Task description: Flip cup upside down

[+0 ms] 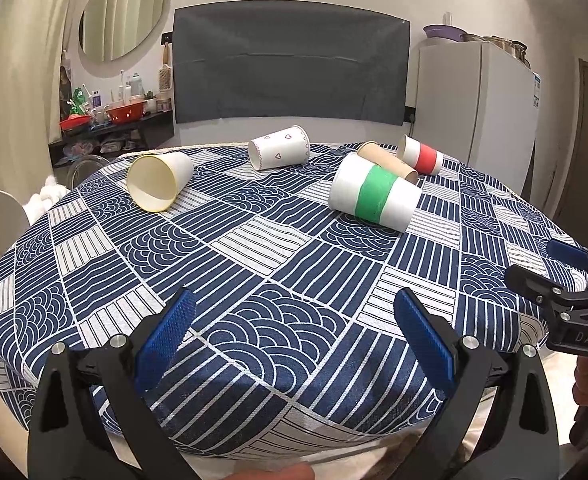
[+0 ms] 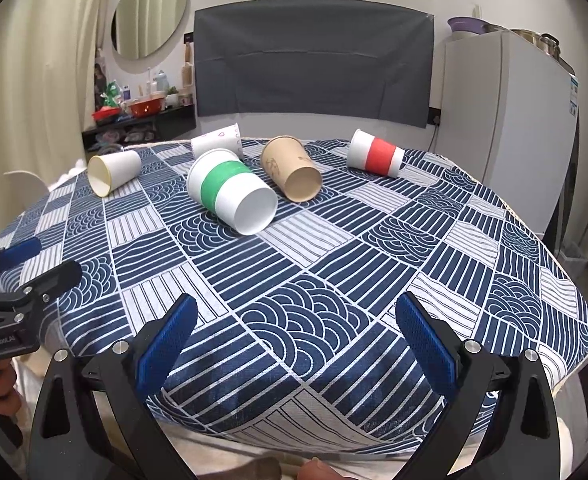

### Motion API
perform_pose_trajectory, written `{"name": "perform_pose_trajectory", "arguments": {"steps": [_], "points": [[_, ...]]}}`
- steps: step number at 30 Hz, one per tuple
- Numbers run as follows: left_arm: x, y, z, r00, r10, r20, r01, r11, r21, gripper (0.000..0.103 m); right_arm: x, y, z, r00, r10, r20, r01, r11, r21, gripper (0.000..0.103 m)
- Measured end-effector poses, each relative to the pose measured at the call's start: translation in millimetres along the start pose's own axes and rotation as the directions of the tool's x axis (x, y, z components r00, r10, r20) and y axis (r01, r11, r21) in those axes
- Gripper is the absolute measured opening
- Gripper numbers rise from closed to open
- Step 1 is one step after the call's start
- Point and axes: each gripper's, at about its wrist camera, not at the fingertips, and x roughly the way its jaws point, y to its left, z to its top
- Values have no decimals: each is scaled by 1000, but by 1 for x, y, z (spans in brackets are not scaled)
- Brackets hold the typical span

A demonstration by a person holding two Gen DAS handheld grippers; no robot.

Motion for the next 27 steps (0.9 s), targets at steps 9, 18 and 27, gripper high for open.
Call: {"name": "perform_pose_trajectory", "arguments": {"steps": [9, 18, 27], "points": [[-3, 0, 1, 1000, 12, 7, -12, 1000, 7, 97, -2, -1, 0, 1000, 1, 8, -1, 1000, -1, 95], [-3, -3, 0, 1000, 10, 8, -11, 1000, 25, 97, -2, 0, 0, 1000, 0, 7, 0, 1000, -3, 95], [0, -4, -1, 1000, 7, 1, -7, 1000, 30, 97, 0, 0, 1, 1000, -1, 3, 1, 1000, -6, 95]]}}
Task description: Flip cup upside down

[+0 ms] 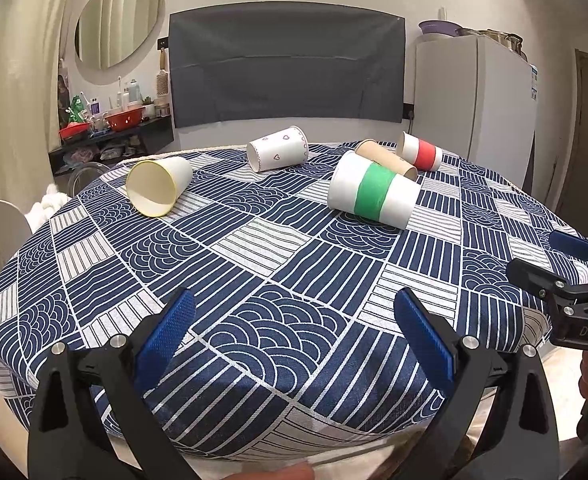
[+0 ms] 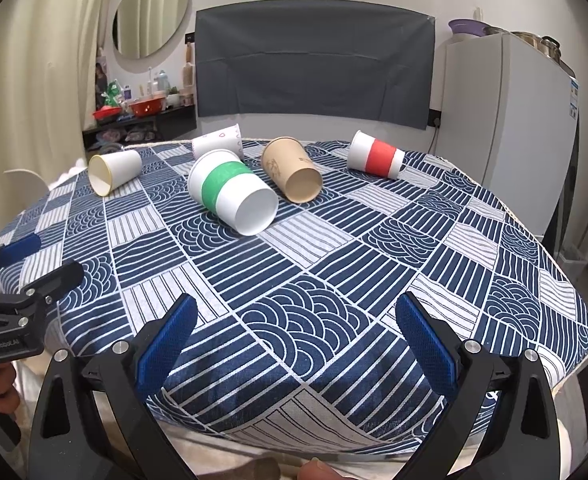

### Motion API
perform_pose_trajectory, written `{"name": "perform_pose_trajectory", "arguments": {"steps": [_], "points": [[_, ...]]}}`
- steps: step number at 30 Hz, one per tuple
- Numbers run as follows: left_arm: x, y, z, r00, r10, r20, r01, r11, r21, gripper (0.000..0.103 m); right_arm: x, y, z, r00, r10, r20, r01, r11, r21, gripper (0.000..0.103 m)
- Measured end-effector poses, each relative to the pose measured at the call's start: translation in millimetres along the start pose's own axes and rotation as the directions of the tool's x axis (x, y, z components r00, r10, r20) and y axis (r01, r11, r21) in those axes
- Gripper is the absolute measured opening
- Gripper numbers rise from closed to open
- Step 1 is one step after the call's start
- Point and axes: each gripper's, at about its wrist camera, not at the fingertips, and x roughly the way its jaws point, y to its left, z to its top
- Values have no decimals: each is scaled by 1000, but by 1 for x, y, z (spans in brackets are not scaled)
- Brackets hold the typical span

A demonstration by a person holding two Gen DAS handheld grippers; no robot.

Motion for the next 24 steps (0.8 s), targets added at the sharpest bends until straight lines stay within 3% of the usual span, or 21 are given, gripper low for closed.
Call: {"name": "perform_pose_trajectory", "arguments": {"steps": [13, 24], "points": [[1, -1, 5, 1000, 0, 0, 0, 1000, 8, 97, 1, 15, 3, 1000, 3, 16, -2, 999, -47, 95], [9, 17, 33, 1000, 0, -5, -1, 1000, -22, 97, 14, 25, 18, 1000, 22, 21, -20, 998, -60, 95]]}}
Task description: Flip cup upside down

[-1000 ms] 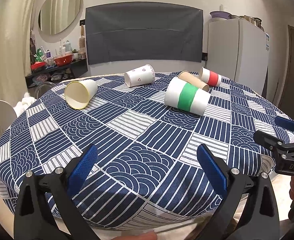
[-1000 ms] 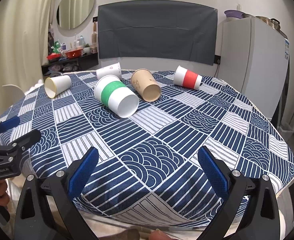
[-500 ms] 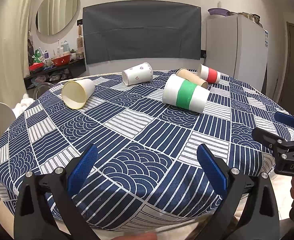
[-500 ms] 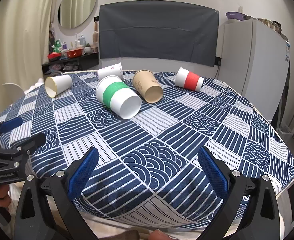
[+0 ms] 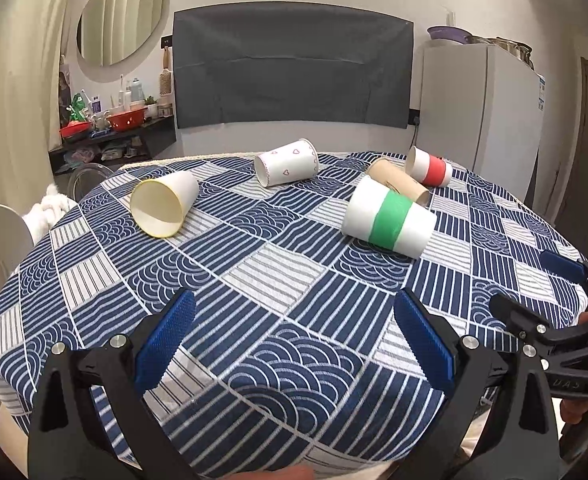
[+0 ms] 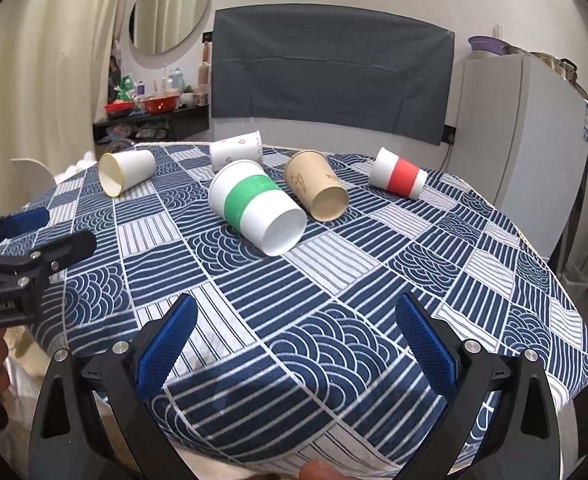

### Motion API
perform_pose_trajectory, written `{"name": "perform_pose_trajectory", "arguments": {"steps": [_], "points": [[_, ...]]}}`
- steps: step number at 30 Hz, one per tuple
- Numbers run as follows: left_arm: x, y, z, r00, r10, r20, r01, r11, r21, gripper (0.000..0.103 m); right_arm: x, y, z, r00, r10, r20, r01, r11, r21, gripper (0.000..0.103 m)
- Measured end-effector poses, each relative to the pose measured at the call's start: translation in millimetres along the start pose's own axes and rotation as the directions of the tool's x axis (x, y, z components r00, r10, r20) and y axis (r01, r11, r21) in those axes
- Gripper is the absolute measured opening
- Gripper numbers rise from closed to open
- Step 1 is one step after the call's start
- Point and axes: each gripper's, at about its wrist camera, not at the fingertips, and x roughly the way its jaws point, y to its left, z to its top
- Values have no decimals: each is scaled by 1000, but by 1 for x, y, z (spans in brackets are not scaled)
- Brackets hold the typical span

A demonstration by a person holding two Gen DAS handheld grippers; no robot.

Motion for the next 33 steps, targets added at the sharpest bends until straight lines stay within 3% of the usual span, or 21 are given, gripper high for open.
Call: {"name": "perform_pose_trajectory", "arguments": {"steps": [5, 12, 20, 28, 30, 31, 33], "points": [[5, 7, 22, 1000, 15, 14, -15, 1000, 16, 97, 16, 1, 15, 1000, 18, -3, -18, 1000, -19, 95], [21, 12, 47, 1000, -12, 14, 12, 999, 44, 97, 47, 1, 39, 993, 114, -42, -117, 990, -77, 95], [43, 12, 63, 998, -64, 26, 61, 991, 119, 97, 93, -11, 74, 963, 234, -131, -252, 956, -150, 95], [68, 23, 48, 996, -81, -28, 83, 989, 124, 97, 133, -12, 78, 885, 368, -284, -418, 898, -140, 93], [73, 23, 47, 998, -59, -28, 62, 990, 130, 97, 142, -8, 75, 872, 371, -320, -431, 891, -142, 85], [76, 24, 46, 999, -46, -27, 49, 990, 134, 97, 145, -6, 74, 867, 371, -333, -437, 887, -148, 58], [79, 25, 44, 999, -38, -32, 42, 990, 137, 97, 150, -3, 72, 862, 369, -346, -444, 881, -166, 57]]}}
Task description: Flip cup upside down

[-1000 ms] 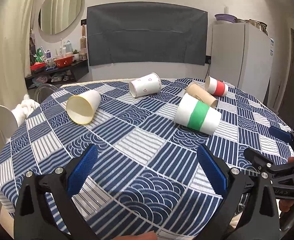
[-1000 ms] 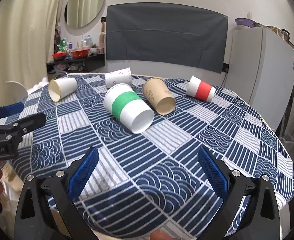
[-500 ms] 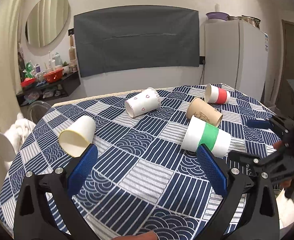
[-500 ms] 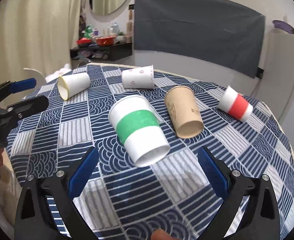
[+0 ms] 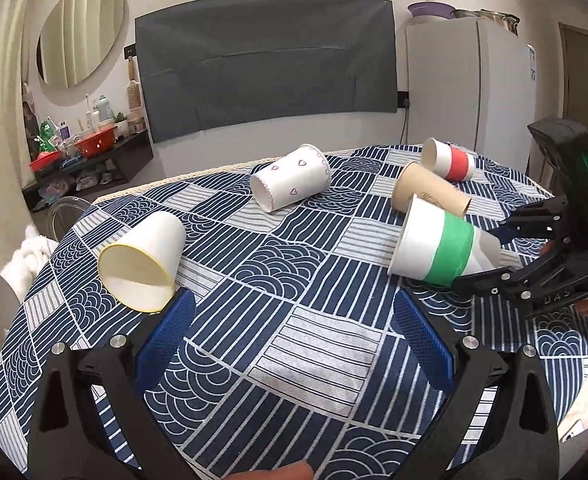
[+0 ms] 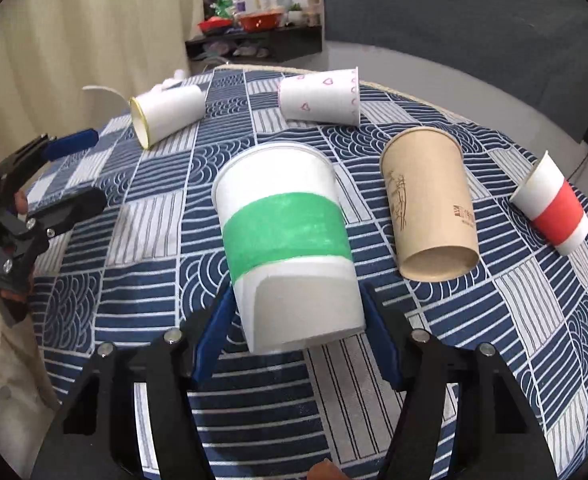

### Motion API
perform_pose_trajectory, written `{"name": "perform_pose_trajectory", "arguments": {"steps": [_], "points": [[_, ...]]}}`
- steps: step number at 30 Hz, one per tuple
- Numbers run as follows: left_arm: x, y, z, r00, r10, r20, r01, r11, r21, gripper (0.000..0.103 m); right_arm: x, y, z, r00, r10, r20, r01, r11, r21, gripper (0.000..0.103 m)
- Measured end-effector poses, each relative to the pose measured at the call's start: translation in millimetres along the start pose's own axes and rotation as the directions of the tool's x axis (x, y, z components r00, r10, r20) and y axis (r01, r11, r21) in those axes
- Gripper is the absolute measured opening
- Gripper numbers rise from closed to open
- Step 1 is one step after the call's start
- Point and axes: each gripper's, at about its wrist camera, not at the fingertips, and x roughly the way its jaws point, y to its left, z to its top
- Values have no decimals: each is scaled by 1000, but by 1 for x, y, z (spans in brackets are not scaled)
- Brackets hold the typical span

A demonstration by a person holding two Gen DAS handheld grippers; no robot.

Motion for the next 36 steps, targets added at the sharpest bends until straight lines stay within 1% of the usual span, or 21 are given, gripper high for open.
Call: {"name": "perform_pose_trajectory", "arguments": {"steps": [2, 5, 7, 10, 12, 14, 17, 20, 23, 25, 27, 31, 34, 36], "points": [[1, 2, -2, 1000, -14, -4, 14, 1000, 0, 97, -2, 1, -1, 1000, 23, 18, -23, 1000, -18, 56], [0, 2, -3, 1000, -21, -5, 21, 1000, 6, 97, -9, -1, -3, 998, 29, 59, -27, 999, -21, 56], [-1, 2, -3, 1000, -20, -4, 20, 1000, 10, 97, -14, -4, -3, 996, 54, 74, -53, 998, -17, 56], [-3, 7, -2, 998, -55, -13, 55, 998, -12, 97, -20, -3, -3, 988, 111, 107, -109, 994, -20, 55], [-5, 9, -2, 997, -69, -20, 69, 997, -30, 97, -23, 1, -1, 978, 160, 133, -159, 987, -21, 55], [-8, 10, -2, 997, -76, -15, 75, 997, -32, 97, -24, 7, 0, 969, 189, 156, -186, 982, -35, 55], [-16, 12, -5, 998, -69, -1, 69, 997, -23, 97, -25, 14, 5, 956, 238, 172, -235, 971, -37, 55], [-24, 17, -6, 997, -77, 5, 77, 997, -31, 97, -26, 20, 9, 941, 283, 185, -282, 959, -34, 55], [-29, 24, -7, 996, -92, -4, 92, 995, -36, 97, -27, 26, 12, 916, 347, 199, -348, 937, -32, 55], [-33, 29, -7, 995, -94, -11, 94, 995, -42, 97, -25, 32, 14, 901, 386, 200, -385, 922, -45, 55], [-38, 34, -8, 995, -99, -12, 98, 995, -35, 97, -22, 42, 17, 899, 397, 187, -392, 918, -63, 55], [-44, 41, -13, 992, -120, -33, 120, 993, 7, 97, -16, 56, 22, 882, 446, 152, -436, 895, -98, 55], [-45, 44, -17, 990, -132, -46, 134, 991, 26, 97, -6, 64, 26, 863, 492, 118, -480, 870, -113, 55], [-44, 45, -19, 989, -135, -53, 136, 990, 27, 97, 2, 68, 27, 860, 503, 91, -492, 863, -119, 55]]}}
